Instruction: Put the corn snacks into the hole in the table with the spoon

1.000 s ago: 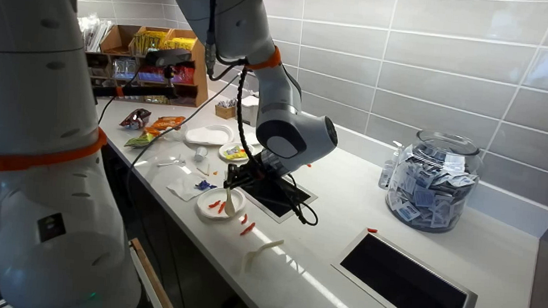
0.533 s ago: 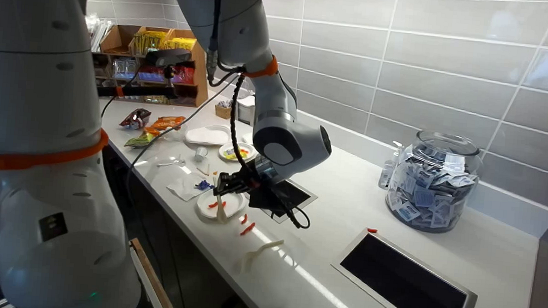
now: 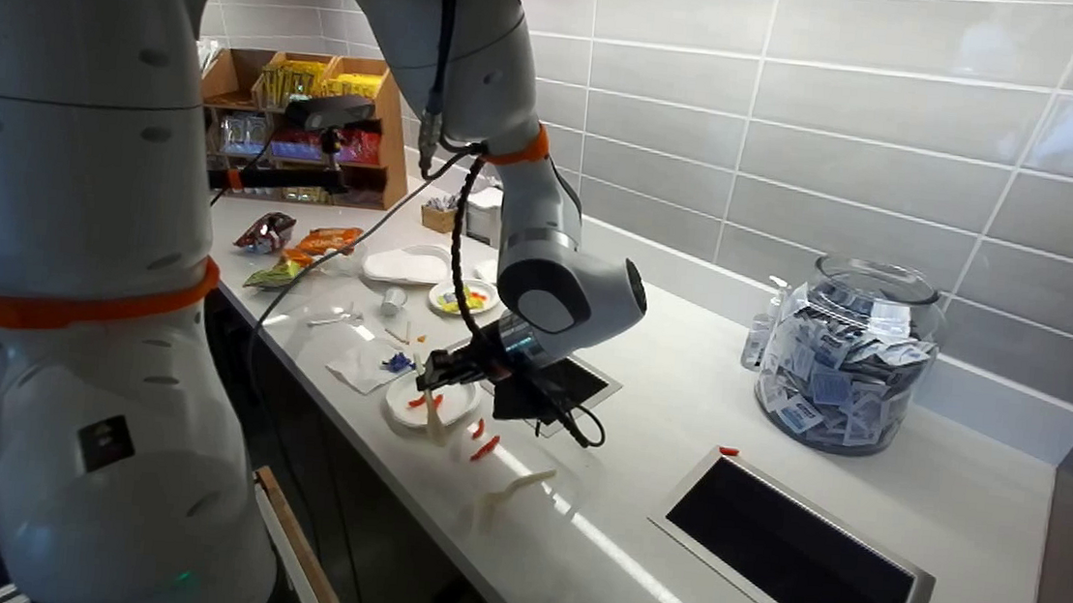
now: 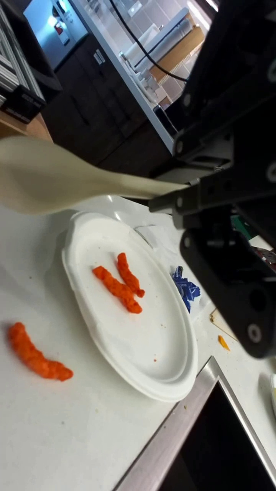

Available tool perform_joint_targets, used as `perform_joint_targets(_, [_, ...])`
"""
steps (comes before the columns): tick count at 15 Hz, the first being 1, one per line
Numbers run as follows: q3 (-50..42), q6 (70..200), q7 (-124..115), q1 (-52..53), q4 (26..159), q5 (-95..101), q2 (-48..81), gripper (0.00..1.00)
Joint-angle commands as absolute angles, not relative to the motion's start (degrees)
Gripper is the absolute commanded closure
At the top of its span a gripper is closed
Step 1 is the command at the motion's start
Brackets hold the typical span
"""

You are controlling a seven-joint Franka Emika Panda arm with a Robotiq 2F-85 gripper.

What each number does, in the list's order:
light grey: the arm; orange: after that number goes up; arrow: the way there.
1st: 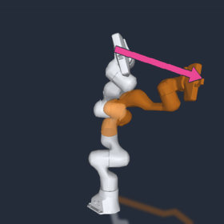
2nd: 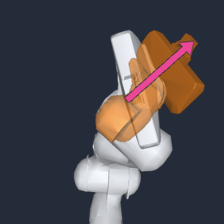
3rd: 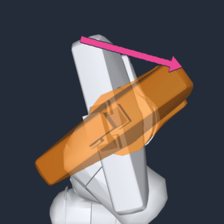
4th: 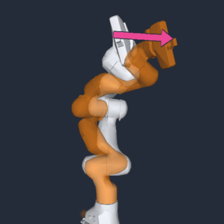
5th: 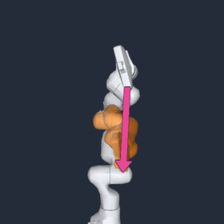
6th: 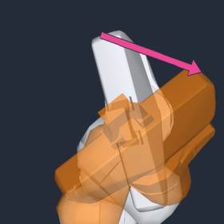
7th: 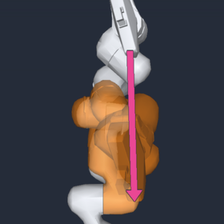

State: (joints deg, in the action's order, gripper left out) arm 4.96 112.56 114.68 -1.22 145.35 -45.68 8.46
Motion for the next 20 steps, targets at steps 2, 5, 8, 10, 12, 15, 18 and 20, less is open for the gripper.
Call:
perform_joint_targets(2, [5.05, 116.02, 115.95, 0.53, 144.61, -46.23, 10.35, 0.97])
perform_joint_targets(5, [5.35, 118.36, 115.55, 1.24, 143.7, -45.79, 11.55, 0.97])
perform_joint_targets(8, [5.67, 120.38, 115.34, 1.71, 142.66, -45.55, 12.72, 0.97])
perform_joint_targets(10, [5.88, 121.09, 115.53, 1.7, 141.95, -45.68, 13.39, 0.97])
perform_joint_targets(12, [5.98, 121.27, 115.58, 1.64, 141.07, -45.64, 14.06, 0.97])
perform_joint_targets(15, [6.07, 121.43, 115.68, 1.55, 139.96, -45.62, 14.63, 0.97])
perform_joint_targets(18, [6.08, 122.06, 115.45, 1.64, 138.94, -45.28, 15.25, 0.97])
perform_joint_targets(20, [6.08, 122.34, 115.37, 1.62, 138.22, -45.18, 15.69, 0.97])
